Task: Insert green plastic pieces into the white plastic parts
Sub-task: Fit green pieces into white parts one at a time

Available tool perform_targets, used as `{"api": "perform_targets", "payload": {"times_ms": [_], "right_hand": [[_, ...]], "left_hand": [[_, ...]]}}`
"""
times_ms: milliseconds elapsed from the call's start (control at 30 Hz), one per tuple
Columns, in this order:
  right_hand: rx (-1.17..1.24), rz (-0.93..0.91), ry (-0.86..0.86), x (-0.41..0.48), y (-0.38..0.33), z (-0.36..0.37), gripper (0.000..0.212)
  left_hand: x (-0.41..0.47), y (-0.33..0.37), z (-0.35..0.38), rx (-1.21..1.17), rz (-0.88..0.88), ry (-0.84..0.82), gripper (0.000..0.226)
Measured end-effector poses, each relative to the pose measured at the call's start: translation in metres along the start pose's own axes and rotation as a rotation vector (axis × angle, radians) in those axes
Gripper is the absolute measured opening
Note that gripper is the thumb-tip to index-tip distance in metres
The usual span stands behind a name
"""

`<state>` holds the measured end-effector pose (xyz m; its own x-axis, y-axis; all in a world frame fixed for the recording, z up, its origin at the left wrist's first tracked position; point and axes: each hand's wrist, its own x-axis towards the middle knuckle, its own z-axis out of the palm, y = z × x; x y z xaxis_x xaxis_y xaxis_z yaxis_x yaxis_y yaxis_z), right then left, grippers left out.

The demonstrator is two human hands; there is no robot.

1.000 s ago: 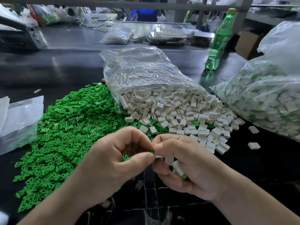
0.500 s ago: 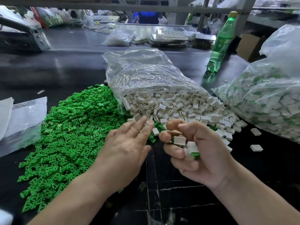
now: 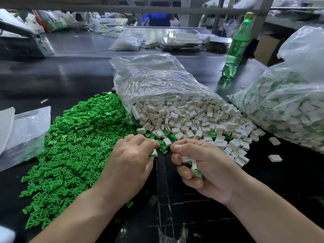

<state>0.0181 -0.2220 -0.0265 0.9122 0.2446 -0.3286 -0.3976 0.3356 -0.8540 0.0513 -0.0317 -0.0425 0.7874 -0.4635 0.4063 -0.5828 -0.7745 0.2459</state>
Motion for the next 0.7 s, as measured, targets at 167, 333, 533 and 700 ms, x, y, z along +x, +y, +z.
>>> {"api": "perform_targets", "payload": {"times_ms": [167, 333, 533, 700], "right_hand": [[-0.02, -0.011, -0.016, 0.0001, 0.0005, -0.0002, 0.019], [-0.055, -0.008, 0.002, 0.0004, 0.0015, 0.0001, 0.003], [-0.093, -0.006, 0.007, -0.0007, 0.001, 0.0018, 0.003], [-0.126, -0.01, 0.009, -0.0006, 0.002, 0.0035, 0.001]], "left_hand": [[-0.0007, -0.0008, 0.0007, 0.1, -0.028, -0.026, 0.037], [0.0003, -0.0037, -0.001, 0.096, -0.011, 0.007, 0.011], [-0.001, -0.0033, -0.002, 0.076, -0.048, -0.008, 0.008], [-0.0009, -0.0015, -0.0037, 0.032, -0.067, 0.011, 0.013]]}}
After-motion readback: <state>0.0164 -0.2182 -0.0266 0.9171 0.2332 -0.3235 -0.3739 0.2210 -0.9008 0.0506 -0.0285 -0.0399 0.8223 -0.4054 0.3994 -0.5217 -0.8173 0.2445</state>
